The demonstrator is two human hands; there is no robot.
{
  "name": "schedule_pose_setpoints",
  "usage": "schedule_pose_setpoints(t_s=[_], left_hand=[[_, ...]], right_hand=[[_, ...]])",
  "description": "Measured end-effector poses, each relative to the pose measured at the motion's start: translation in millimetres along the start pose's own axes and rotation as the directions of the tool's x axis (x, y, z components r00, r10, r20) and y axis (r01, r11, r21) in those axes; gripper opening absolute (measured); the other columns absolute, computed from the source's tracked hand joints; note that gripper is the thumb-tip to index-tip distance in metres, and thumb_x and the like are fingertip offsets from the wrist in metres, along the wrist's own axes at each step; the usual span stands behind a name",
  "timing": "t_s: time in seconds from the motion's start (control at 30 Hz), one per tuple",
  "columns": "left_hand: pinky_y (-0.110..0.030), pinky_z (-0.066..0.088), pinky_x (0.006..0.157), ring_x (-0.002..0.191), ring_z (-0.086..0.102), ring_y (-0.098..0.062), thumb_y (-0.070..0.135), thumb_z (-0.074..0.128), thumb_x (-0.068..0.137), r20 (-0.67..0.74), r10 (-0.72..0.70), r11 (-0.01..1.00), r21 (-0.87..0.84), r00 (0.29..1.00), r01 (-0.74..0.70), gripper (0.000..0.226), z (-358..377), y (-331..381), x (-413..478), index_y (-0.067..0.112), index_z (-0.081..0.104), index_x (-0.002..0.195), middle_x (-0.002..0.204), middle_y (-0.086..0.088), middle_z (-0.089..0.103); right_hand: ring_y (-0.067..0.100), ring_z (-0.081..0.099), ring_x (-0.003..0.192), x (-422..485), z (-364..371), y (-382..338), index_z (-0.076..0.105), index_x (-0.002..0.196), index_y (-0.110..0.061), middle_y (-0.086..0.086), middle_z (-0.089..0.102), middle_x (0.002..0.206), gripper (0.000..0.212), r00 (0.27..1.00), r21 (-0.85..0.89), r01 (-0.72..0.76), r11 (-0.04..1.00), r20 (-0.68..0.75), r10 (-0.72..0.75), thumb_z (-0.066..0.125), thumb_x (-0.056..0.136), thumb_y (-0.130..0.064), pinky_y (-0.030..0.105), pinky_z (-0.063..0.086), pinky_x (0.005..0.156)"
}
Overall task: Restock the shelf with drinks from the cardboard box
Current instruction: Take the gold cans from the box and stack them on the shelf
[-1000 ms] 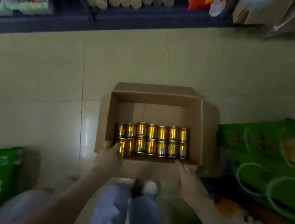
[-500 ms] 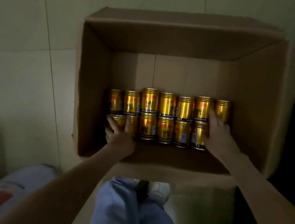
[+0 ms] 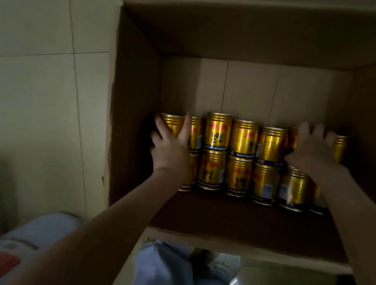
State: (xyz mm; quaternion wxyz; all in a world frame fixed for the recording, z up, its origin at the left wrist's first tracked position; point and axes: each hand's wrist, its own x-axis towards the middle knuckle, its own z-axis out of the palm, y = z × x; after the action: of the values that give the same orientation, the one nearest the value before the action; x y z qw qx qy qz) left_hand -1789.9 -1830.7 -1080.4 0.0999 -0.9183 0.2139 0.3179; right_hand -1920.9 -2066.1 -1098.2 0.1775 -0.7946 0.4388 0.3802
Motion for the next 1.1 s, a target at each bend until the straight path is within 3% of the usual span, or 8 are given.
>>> schedule_pose_setpoints(t_s=[0.17,0.43,0.57,0.67,0.8,0.97,1.03,1.1], left_hand=[[-0.043,0.049,0.087,0.128,0.034,-0.045,0.015,0.054,0.094,-0.041,-0.028,0.999,-0.021,0.999,0.027,0.086,1.2,1.3,-1.2,0.041,-0.008,0.148,0.150,-0.031,-0.003],[-0.054,0.042,0.096,0.127,0.030,-0.051,0.023,0.067,0.085,0.039,-0.078,0.968,-0.234,0.996,0.085,0.090,-12.7,5.2,-7.9,0.038,0.006,0.150,0.150,-0.028,-0.003],[-0.053,0.041,0.096,0.129,0.028,-0.049,0.026,0.071,0.083,0.063,-0.092,0.964,-0.244,0.994,0.105,0.094,-13.4,6.1,-10.8,0.038,0.007,0.150,0.151,-0.026,-0.003],[-0.055,0.040,0.097,0.130,0.026,-0.049,0.027,0.071,0.083,0.074,-0.088,0.967,-0.233,0.993,0.103,0.095,-12.5,5.7,-15.3,0.038,0.005,0.150,0.151,-0.026,-0.004],[-0.055,0.038,0.099,0.128,0.027,-0.051,0.028,0.070,0.083,0.105,-0.001,0.985,-0.172,0.994,0.019,0.093,-16.3,-1.0,-24.9,0.037,0.006,0.150,0.151,-0.025,-0.003],[-0.051,0.036,0.103,0.127,0.032,-0.051,0.026,0.071,0.079,0.257,0.161,0.966,-0.237,0.953,-0.100,0.094,-69.1,6.6,-60.9,0.044,0.010,0.147,0.151,-0.021,0.002],[-0.043,0.041,0.102,0.126,0.038,-0.046,0.024,0.073,0.076,0.274,0.255,0.928,-0.337,0.927,-0.156,0.094,-108.5,18.4,-87.8,0.050,0.013,0.144,0.149,-0.013,0.009],[-0.022,0.045,0.088,0.119,0.045,-0.035,0.022,0.071,0.078,0.273,0.354,0.864,-0.463,0.895,-0.200,0.092,-158.3,35.8,-121.2,0.055,0.014,0.141,0.147,-0.009,0.014]], right_hand=[[0.041,0.017,0.138,-14.3,11.0,3.7,0.030,0.131,-0.007,0.022,0.022,0.143,0.074,0.994,0.097,0.052,0.994,-0.102,-0.042,0.075,0.072,-0.007,0.049,0.032,0.108],[0.038,0.032,0.127,-22.7,4.4,17.5,0.041,0.121,-0.004,0.020,0.036,0.134,0.061,0.933,0.277,0.183,0.943,-0.350,-0.078,0.079,0.075,-0.015,0.047,0.037,0.101],[0.034,0.018,0.139,-24.8,5.1,20.3,0.026,0.141,-0.014,0.019,0.021,0.149,0.086,0.954,0.431,0.135,0.892,-0.300,0.001,0.080,0.074,-0.013,0.049,0.033,0.109],[0.033,0.011,0.140,-13.9,2.7,23.1,0.018,0.149,-0.022,0.014,0.019,0.152,0.092,0.983,0.392,0.049,0.919,-0.182,0.026,0.076,0.077,-0.018,0.046,0.026,0.111],[0.032,0.021,0.134,-4.6,-13.6,26.3,0.037,0.142,-0.016,0.011,0.031,0.142,0.080,0.997,0.284,0.021,0.958,-0.079,0.001,0.079,0.075,-0.027,0.044,0.029,0.110],[0.026,0.044,0.121,-74.2,-34.7,29.4,0.045,0.130,-0.011,0.010,0.030,0.135,0.069,0.961,0.503,0.169,0.847,-0.273,-0.030,0.081,0.071,-0.009,0.030,0.044,0.099],[0.019,0.051,0.108,-120.5,-63.3,31.4,0.046,0.128,-0.012,0.006,0.031,0.128,0.068,0.948,0.595,0.206,0.777,-0.320,-0.007,0.082,0.070,-0.007,0.017,0.044,0.089],[0.012,0.049,0.101,-172.2,-106.2,37.5,0.049,0.125,-0.018,-0.001,0.030,0.119,0.067,0.940,0.665,0.236,0.708,-0.342,0.007,0.084,0.069,-0.010,0.003,0.038,0.079]])
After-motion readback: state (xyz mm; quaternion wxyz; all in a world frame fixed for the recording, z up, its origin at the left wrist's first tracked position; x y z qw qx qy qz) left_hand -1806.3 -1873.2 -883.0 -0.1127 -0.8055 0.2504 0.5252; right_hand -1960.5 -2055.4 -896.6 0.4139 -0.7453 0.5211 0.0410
